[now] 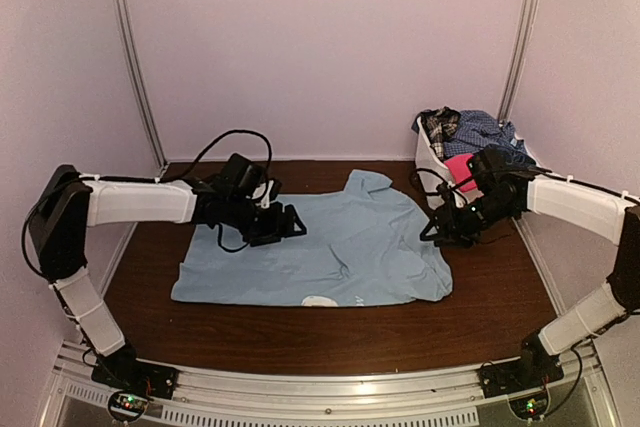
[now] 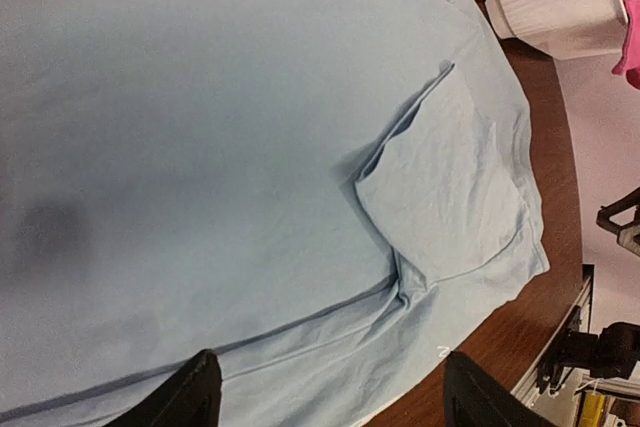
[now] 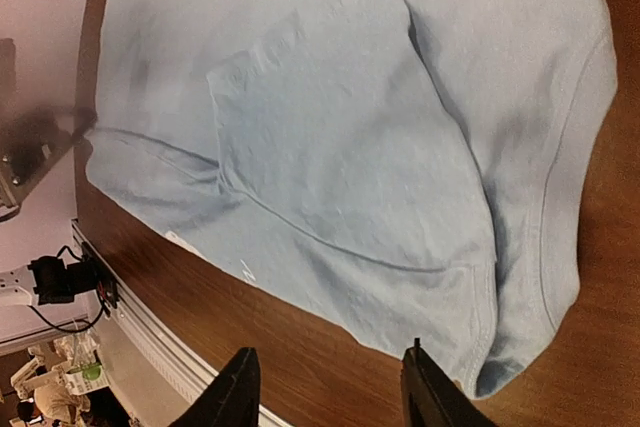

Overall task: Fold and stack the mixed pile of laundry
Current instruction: Smooth out the 1/3-folded T-shirt at the center of the board.

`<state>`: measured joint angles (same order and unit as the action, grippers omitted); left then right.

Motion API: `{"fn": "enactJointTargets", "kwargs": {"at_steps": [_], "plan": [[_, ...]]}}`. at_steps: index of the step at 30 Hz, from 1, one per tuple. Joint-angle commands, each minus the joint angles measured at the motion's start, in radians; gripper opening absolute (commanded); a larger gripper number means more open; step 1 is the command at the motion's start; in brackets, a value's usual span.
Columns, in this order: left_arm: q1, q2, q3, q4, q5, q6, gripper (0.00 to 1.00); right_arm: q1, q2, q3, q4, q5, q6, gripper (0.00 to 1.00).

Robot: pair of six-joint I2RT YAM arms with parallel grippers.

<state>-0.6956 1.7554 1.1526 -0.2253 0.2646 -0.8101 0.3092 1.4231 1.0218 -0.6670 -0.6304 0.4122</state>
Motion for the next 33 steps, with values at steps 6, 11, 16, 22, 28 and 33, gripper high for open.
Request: {"fn": "enactJointTargets", "kwargs": {"at_steps": [6,11,16,22,28,33], "plan": [[0.007,-0.28,-0.27,-0.178,-0.005,0.025,0.8,0.004,-0.091,-0.215,-0.067,-0.065,-0.082,0.42],[0.074,-0.343,-0.378,-0.191,-0.003,0.003,0.8,-0.006,0.029,-0.239,0.044,-0.054,-0.028,0.41],[0.198,-0.381,-0.47,-0.241,-0.02,0.021,0.8,-0.047,0.15,-0.254,0.069,0.018,-0.025,0.39],[0.281,-0.387,-0.52,-0.3,-0.063,0.046,0.8,-0.053,0.209,-0.242,0.014,0.127,-0.059,0.38],[0.28,-0.475,-0.616,-0.315,-0.006,-0.032,0.78,-0.042,0.102,-0.288,-0.035,0.096,0.006,0.36],[0.273,-0.629,-0.743,-0.348,0.025,-0.11,0.75,-0.001,0.001,-0.357,-0.078,0.068,0.072,0.36]]}}
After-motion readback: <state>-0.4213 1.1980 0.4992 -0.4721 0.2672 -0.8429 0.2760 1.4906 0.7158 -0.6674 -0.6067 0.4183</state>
